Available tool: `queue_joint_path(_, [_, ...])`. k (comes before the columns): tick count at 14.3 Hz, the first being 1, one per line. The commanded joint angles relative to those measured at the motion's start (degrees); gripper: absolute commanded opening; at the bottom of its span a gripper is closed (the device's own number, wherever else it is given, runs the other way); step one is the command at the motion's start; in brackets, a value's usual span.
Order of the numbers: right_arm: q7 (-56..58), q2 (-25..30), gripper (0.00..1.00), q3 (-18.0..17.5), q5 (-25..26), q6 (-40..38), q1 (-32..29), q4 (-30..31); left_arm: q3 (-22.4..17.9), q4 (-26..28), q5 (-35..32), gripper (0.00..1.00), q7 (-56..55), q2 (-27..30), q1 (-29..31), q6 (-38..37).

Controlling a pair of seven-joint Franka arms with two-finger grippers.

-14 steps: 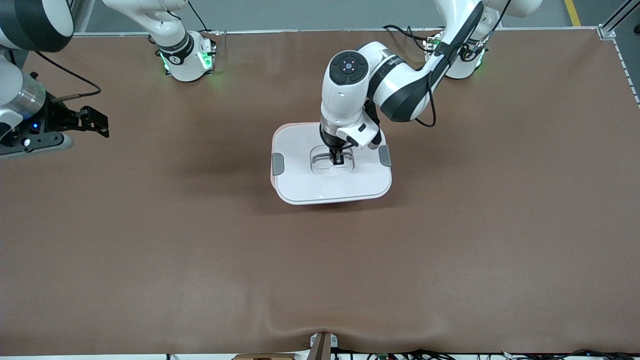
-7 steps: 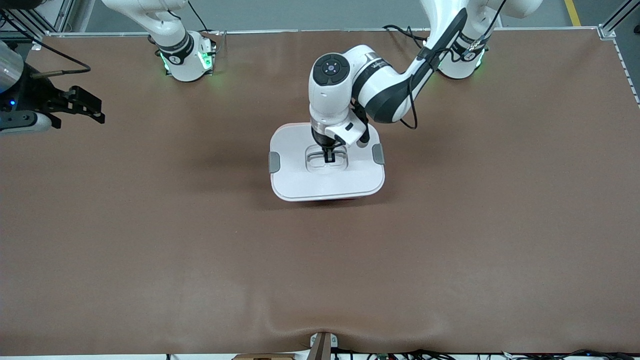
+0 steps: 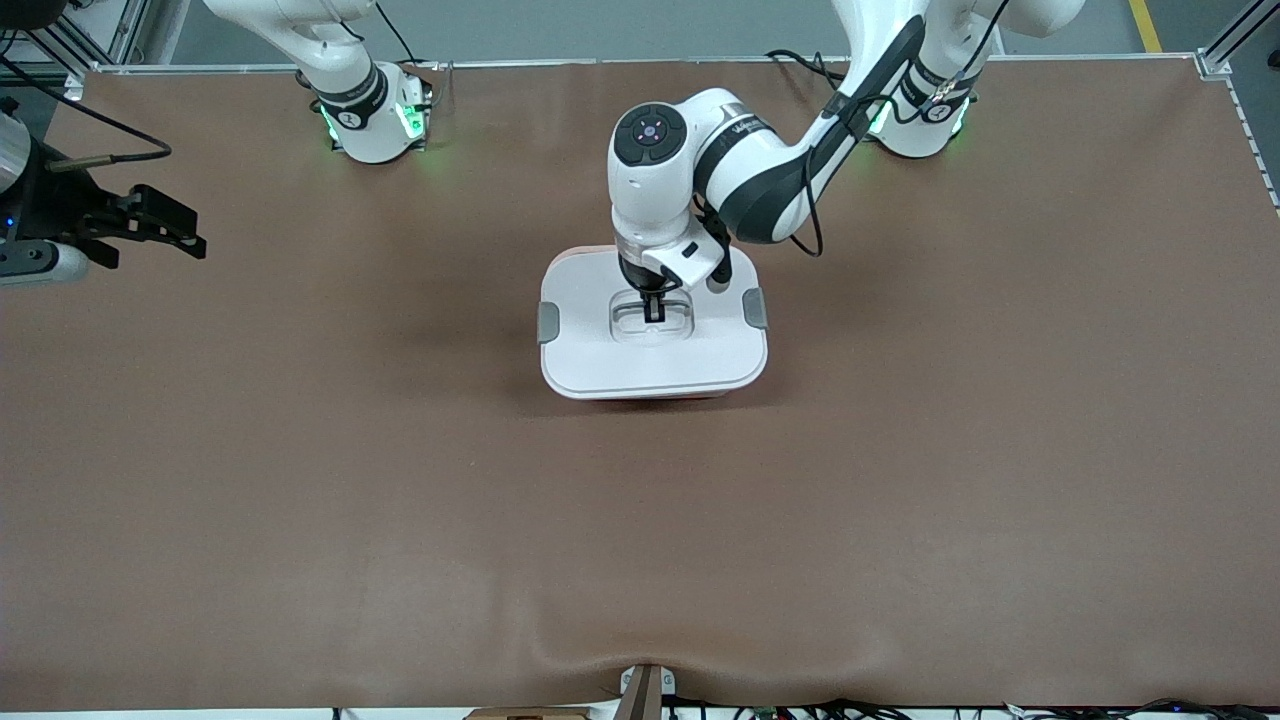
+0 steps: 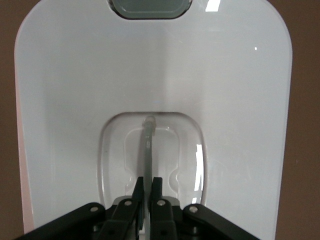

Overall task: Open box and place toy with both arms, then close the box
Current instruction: 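Lower the lid onto the box and press it down with the left gripper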

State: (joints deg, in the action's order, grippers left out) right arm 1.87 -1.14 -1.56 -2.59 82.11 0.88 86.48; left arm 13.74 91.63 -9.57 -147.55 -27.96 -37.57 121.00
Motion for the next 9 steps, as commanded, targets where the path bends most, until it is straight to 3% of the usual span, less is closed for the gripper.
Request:
queue_joint_path(1, [-2.22,-0.89,1.00,0.59,-1.46,-1.78,0.96,-2.02,-0.21,-0.49,-1.50,0.00,-0.72,-0.43,0.04,-0.95])
queue_joint_path(9, [-1.26,-0.53,1.00,3.05,-1.37,-2.38,0.88,-1.67,-0.03,-0.84,-1.42,0.00,-1.42,-0.61,-0.75,-0.51])
